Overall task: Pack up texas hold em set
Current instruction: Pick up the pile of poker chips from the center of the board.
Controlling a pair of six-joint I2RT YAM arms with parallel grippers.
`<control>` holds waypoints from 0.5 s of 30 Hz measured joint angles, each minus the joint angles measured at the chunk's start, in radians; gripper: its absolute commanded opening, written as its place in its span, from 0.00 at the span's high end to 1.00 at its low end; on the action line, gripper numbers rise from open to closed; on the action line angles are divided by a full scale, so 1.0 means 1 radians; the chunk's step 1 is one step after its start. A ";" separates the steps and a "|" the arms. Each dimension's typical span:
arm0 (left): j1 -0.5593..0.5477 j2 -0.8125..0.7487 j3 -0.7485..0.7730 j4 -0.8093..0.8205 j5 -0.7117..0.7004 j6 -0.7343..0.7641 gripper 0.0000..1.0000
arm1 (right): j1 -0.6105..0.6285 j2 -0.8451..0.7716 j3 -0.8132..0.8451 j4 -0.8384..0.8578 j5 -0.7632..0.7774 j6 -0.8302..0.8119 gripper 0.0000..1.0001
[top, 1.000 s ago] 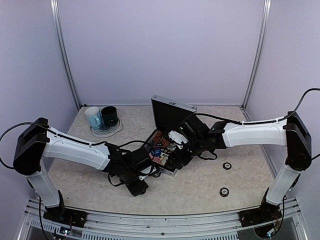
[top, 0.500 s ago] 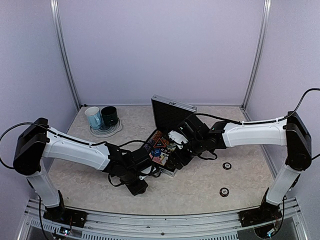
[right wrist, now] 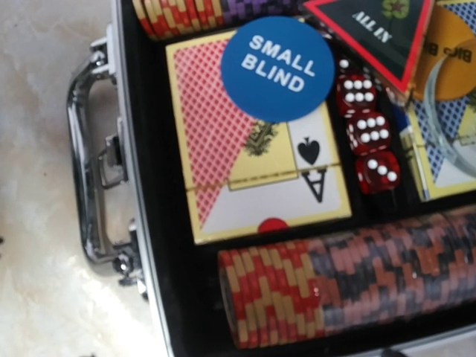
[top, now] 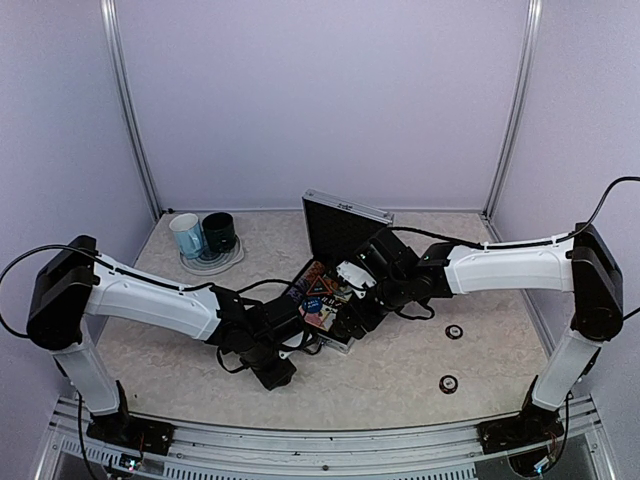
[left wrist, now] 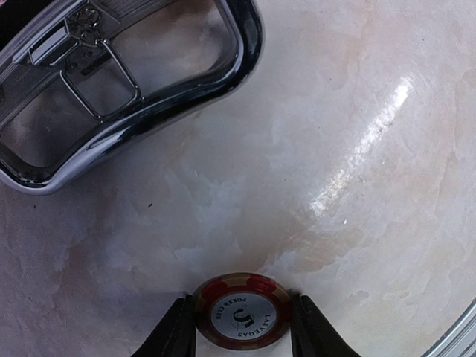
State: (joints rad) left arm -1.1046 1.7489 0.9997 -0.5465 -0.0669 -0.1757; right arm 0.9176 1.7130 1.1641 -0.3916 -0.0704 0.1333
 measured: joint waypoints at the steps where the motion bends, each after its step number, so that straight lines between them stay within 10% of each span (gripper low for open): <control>1: 0.000 0.000 0.000 0.000 -0.002 0.000 0.58 | 0.000 0.000 0.000 0.000 -0.003 0.000 0.18; 15: 0.006 -0.011 0.002 0.012 -0.047 0.000 0.57 | 0.000 0.000 -0.002 0.046 -0.119 0.085 0.20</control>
State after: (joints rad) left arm -1.0981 1.7382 1.0016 -0.5343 -0.1139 -0.1761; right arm 0.9176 1.7130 1.1622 -0.3454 -0.1890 0.2180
